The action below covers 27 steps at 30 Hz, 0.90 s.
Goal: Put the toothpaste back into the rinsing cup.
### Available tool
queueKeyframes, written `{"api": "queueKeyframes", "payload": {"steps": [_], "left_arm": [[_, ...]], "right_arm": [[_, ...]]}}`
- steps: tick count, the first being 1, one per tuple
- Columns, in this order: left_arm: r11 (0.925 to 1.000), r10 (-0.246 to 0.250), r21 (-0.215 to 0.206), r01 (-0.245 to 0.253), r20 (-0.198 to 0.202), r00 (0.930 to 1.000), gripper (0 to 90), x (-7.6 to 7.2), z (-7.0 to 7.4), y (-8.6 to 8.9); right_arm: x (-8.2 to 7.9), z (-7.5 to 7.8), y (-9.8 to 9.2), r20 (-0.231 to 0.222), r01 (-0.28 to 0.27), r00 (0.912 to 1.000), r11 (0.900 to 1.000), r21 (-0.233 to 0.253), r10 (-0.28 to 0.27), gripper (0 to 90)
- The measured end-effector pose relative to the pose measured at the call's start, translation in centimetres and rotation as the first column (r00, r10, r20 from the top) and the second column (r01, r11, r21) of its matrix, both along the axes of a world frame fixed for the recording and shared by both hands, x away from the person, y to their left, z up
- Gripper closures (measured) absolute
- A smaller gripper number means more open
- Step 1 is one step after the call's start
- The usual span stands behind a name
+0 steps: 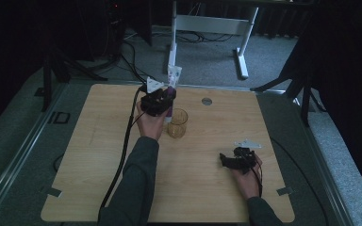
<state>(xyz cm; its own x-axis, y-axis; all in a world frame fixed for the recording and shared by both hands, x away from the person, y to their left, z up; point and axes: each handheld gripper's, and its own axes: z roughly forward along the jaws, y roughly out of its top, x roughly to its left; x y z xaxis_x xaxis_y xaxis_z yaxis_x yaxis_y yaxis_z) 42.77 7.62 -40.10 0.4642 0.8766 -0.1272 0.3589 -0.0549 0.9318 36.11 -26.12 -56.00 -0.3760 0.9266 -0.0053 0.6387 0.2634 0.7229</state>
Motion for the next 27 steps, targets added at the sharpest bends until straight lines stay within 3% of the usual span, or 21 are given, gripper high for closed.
{"api": "queueKeyframes", "payload": {"steps": [27], "left_arm": [[0.9997,0.010,-0.021,-0.010,0.015,0.9998,71.4,0.55,-0.63,-0.62]], "right_arm": [[-0.05,0.01,0.02,-0.001,-0.001,1.0000,1.000,0.000,0.001,16.0]]}}
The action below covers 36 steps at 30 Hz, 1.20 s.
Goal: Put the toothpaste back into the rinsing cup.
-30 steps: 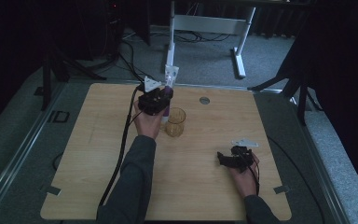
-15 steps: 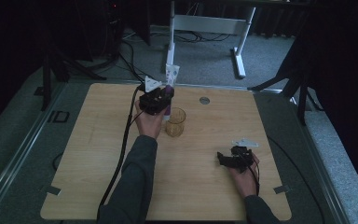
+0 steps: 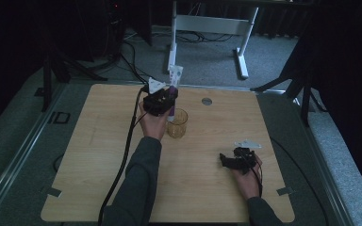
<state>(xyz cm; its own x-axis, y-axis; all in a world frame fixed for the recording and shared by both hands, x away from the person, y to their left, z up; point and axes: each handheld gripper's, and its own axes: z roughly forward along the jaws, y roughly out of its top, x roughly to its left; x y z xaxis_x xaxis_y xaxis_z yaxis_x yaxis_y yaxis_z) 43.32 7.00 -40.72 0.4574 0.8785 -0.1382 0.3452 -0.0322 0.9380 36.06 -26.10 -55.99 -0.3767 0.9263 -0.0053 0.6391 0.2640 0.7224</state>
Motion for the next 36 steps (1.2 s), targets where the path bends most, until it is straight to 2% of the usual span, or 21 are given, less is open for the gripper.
{"api": "queueKeyframes", "payload": {"steps": [17,36], "left_arm": [[0.9998,0.011,-0.019,-0.012,-0.010,0.9999,71.1,0.6,-0.3,-0.1],[0.9999,0.013,-0.005,-0.013,-0.037,0.9992,70.9,1.1,-1.3,-0.9]], "right_arm": [[0.0,0.0,0.0,0.000,0.000,1.0000,1.000,0.000,0.000,16.0],[0.0,0.0,0.0,0.002,-0.001,1.0000,1.000,0.000,0.001,16.0]]}}
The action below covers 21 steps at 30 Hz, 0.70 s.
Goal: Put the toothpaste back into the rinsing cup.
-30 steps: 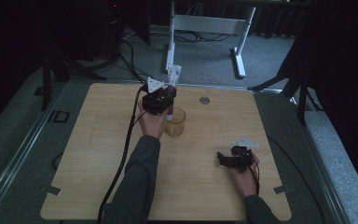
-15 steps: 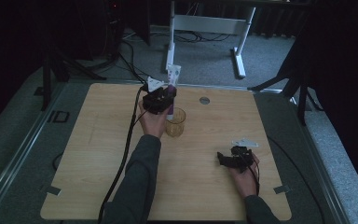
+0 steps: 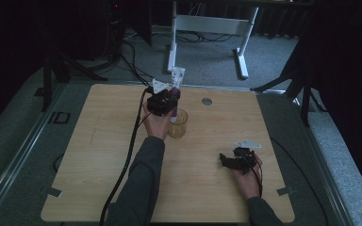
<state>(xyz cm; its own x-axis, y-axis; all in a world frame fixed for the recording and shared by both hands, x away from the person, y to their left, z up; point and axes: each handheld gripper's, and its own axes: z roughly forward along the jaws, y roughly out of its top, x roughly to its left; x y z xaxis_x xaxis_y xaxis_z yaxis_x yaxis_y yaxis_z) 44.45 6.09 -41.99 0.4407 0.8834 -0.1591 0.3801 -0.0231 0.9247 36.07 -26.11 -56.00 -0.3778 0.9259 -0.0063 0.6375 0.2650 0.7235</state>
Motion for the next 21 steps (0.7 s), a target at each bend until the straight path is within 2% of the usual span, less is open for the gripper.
{"api": "queueKeyframes", "payload": {"steps": [15,21], "left_arm": [[1.0000,-0.004,0.007,0.005,-0.012,0.9999,70.7,0.35,-0.35,-0.43],[0.9999,0.002,0.015,-0.002,-0.029,0.9996,70.6,0.52,-0.61,-0.50]], "right_arm": [[-0.01,0.01,0.02,-0.001,0.003,1.0000,1.000,0.002,-0.003,16.0],[-0.01,0.00,0.02,-0.001,0.002,1.0000,1.000,0.002,-0.002,16.0]]}}
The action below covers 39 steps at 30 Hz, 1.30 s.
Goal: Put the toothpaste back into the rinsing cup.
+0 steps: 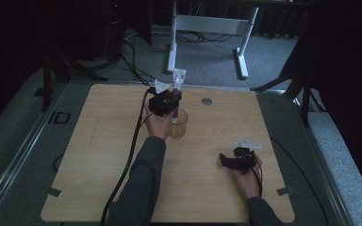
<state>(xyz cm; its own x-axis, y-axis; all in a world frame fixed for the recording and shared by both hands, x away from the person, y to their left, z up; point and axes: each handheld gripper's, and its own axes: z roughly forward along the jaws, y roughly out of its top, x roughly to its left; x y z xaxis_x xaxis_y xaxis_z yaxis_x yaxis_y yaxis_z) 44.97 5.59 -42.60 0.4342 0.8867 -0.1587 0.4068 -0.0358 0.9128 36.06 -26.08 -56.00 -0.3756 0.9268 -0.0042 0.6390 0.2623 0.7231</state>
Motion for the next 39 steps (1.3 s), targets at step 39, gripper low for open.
{"api": "queueKeyframes", "payload": {"steps": [39], "left_arm": [[0.9940,-0.022,0.105,0.030,-0.076,0.9969,69.5,0.1,-2.8,-1.1]], "right_arm": [[0.0,0.0,0.0,0.000,-0.001,1.0000,1.000,-0.001,0.001,16.0]]}}
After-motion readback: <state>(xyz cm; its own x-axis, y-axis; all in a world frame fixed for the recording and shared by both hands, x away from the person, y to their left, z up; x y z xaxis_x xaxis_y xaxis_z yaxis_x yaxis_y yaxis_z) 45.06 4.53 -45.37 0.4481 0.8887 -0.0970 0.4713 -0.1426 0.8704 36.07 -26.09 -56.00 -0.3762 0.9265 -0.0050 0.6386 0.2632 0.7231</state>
